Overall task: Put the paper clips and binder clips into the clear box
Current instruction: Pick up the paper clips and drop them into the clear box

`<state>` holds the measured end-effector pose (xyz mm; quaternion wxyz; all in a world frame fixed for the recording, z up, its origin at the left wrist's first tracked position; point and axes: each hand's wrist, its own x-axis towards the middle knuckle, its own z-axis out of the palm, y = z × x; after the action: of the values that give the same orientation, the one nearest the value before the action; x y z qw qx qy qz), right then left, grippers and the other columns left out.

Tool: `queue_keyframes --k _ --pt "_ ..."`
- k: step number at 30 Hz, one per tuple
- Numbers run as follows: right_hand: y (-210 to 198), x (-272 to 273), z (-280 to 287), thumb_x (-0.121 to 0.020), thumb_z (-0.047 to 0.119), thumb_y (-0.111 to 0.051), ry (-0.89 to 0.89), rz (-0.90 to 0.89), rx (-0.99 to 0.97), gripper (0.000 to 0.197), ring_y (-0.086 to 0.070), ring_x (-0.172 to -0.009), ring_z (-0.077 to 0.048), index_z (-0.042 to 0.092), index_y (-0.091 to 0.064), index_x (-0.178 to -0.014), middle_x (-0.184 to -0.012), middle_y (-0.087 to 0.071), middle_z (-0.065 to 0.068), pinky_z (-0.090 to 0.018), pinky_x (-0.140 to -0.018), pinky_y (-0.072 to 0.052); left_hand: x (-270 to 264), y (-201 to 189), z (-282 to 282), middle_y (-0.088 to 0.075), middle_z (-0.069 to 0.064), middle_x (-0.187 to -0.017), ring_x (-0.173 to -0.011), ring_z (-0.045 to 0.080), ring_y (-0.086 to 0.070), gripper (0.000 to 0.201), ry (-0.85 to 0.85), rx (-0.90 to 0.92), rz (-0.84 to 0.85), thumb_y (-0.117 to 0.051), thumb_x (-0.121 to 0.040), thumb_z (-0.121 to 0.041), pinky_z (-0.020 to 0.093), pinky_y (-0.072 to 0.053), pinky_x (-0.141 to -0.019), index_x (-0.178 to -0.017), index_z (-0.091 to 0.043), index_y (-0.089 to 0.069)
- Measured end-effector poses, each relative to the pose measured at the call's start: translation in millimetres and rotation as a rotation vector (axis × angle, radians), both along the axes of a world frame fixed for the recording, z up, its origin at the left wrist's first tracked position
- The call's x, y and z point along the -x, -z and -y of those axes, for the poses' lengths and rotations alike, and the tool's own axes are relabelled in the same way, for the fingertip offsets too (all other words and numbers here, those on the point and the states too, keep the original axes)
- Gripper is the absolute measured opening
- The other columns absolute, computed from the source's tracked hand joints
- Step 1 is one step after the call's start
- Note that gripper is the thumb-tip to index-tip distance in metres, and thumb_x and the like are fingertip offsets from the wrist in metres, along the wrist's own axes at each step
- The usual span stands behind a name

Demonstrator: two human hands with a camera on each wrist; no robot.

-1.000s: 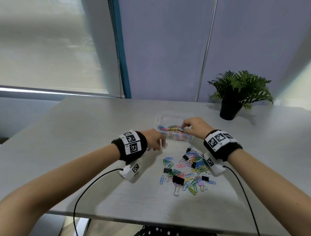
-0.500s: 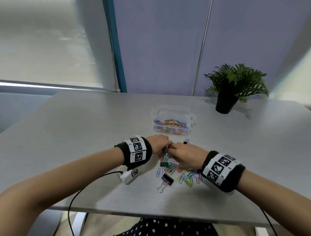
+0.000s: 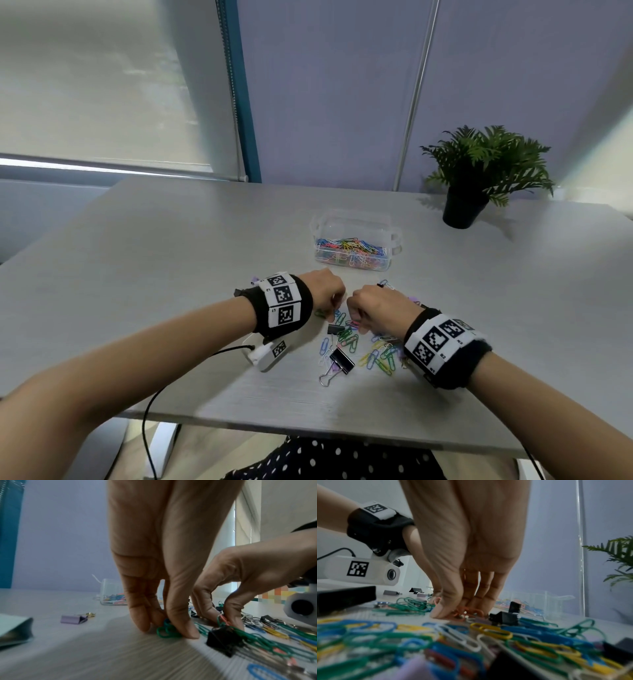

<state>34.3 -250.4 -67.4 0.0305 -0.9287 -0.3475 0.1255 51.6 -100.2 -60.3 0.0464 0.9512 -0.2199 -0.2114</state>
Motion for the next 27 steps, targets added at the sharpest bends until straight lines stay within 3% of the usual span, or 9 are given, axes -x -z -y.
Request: queue_keyframes --k 5,9,13,15,18,20,23,25,27 --pt "-1 2 3 -0.079 0.011 -0.063 -0.037 0.039 -0.023 0.017 -0.045 -0.080 -0.015 0.021 -0.050 -0.075 -0.079 -0.051 0.005 -0.037 -0.067 -0.042 2 6 -3 -0.068 0.013 -0.106 -0.101 0.029 -0.061 0.025 -0.009 0.009 0.035 -0.070 -0.078 -0.015 0.035 -0.047 -0.084 -0.102 -0.006 -0.067" --pt "-4 0 13 -0.074 0.013 -0.071 0.085 -0.092 -0.260 0.033 -0.058 -0.070 -0.008 0.028 -0.044 -0.063 -0.068 -0.061 0.011 -0.033 -0.069 -0.049 -2 -3 -15 -0.060 0.003 -0.085 -0.081 0.018 -0.056 0.017 -0.063 0.136 0.001 -0.069 -0.078 -0.015 0.026 -0.042 -0.067 -0.093 -0.007 -0.066" --pt "-17 -6 20 -0.070 0.005 -0.076 0.144 -0.180 -0.449 0.036 -0.054 -0.054 0.004 0.027 -0.048 -0.062 -0.063 -0.058 0.006 -0.009 -0.056 -0.041 -18 -20 -27 -0.062 0.002 -0.073 -0.049 -0.003 -0.057 0.015 -0.190 0.392 -0.095 -0.062 -0.085 -0.004 0.012 -0.044 -0.045 -0.076 -0.013 -0.053" --pt "-26 -15 22 -0.071 0.002 -0.075 0.208 -0.185 -0.532 0.031 -0.053 -0.052 0.006 0.021 -0.052 -0.065 -0.062 -0.057 0.008 -0.006 -0.054 -0.040 -30 -30 -29 -0.062 0.002 -0.068 -0.040 -0.003 -0.058 0.021 -0.263 0.508 -0.099 -0.059 -0.086 0.002 0.012 -0.049 -0.045 -0.074 -0.014 -0.051" --pt "-39 -40 27 -0.073 -0.003 -0.072 0.331 -0.164 -0.712 0.021 -0.055 -0.051 0.000 0.012 -0.056 -0.070 -0.063 -0.060 0.003 -0.015 -0.056 -0.048 -50 -44 -28 -0.061 0.003 -0.068 -0.039 -0.003 -0.057 0.006 -0.314 0.565 -0.014 -0.063 -0.083 -0.001 0.012 -0.051 -0.048 -0.089 -0.002 -0.062" --pt "-42 -56 29 -0.074 -0.003 -0.071 0.390 -0.132 -0.780 0.024 -0.057 -0.053 -0.009 0.014 -0.056 -0.067 -0.063 -0.061 -0.003 -0.014 -0.052 -0.050 -64 -48 -26 -0.062 0.004 -0.068 -0.041 -0.002 -0.058 0.018 -0.337 0.580 0.014 -0.065 -0.082 -0.002 0.012 -0.052 -0.052 -0.098 0.005 -0.064" --pt "-42 -79 27 -0.074 -0.003 -0.071 0.446 -0.073 -0.769 0.029 -0.055 -0.052 -0.011 0.016 -0.053 -0.063 -0.059 -0.058 -0.001 -0.010 -0.047 -0.047 -79 -52 -21 -0.061 0.003 -0.067 -0.042 -0.002 -0.059 0.020 -0.354 0.565 0.046 -0.064 -0.082 0.002 0.013 -0.053 -0.053 -0.101 0.008 -0.064" --pt "-39 -93 24 -0.074 -0.002 -0.071 0.486 -0.041 -0.739 0.029 -0.055 -0.052 -0.013 0.016 -0.052 -0.063 -0.058 -0.056 0.000 -0.015 -0.050 -0.047 -87 -52 -16 -0.061 0.006 -0.069 -0.038 -0.004 -0.057 0.021 -0.373 0.548 0.070 -0.062 -0.083 0.004 0.009 -0.051 -0.048 -0.104 0.010 -0.063" --pt "-35 -105 20 -0.076 -0.003 -0.070 0.525 -0.016 -0.708 0.030 -0.055 -0.053 -0.012 0.017 -0.051 -0.062 -0.059 -0.056 0.001 -0.018 -0.053 -0.048 -93 -51 -11 -0.067 0.016 -0.083 -0.044 0.001 -0.060 0.021 -0.392 0.500 0.096 -0.060 -0.085 0.004 0.013 -0.054 -0.054 -0.105 0.008 -0.063"
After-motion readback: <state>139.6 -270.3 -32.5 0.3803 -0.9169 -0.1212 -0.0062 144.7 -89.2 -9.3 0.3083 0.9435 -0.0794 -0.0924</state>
